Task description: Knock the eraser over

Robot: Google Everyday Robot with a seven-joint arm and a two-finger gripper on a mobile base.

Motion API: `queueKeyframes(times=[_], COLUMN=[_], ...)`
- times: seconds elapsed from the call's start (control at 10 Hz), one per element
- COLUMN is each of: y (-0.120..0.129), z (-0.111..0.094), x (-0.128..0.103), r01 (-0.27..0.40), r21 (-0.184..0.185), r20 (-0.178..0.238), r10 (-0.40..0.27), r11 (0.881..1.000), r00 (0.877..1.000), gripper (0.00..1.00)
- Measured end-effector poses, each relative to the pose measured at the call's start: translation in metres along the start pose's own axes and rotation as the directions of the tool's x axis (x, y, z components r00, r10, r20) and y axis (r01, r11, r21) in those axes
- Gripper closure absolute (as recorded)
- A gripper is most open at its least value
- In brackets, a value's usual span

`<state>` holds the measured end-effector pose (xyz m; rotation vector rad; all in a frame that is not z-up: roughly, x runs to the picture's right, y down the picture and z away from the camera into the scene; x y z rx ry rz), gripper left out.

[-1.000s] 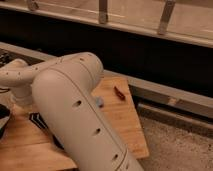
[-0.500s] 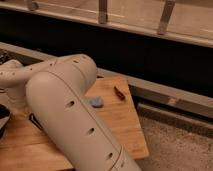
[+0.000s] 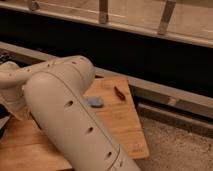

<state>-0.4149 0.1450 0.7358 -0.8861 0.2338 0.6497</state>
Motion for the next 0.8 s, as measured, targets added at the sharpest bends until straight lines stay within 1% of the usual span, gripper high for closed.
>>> queueKeyframes(times=[0.1,0.3,0.4,0.5,0.6,0.7,0.8], y=[-0.005,0.002,0.000,-0.003,-0.001,0.000,0.000], z=[-0.002,-0.003,-0.005,-0.006,-0.007,-0.007,-0.005], x=[0.001,0.008,0.014,0.015,0.012,0.009,0.012], r01=[-0.003,0.001,0.002,0.000,0.004,0.012,0.016], r21=[-0.012,-0.034,-0.042,-0.045,-0.055,-0.067,-0.074], r20=[0.007,0.019,0.024,0.028,0.034,0.036,0.031], r10=[0.003,-0.001,-0.001,0.001,-0.002,-0.010,-0.014], r11=[1.000,0.999,0.999,0.999,0.998,0.998,0.997], r00=[1.000,1.000,1.000,1.000,0.999,0.999,0.999], gripper=[0.94,0.95,0.95,0.95,0.91,0.80,0.72])
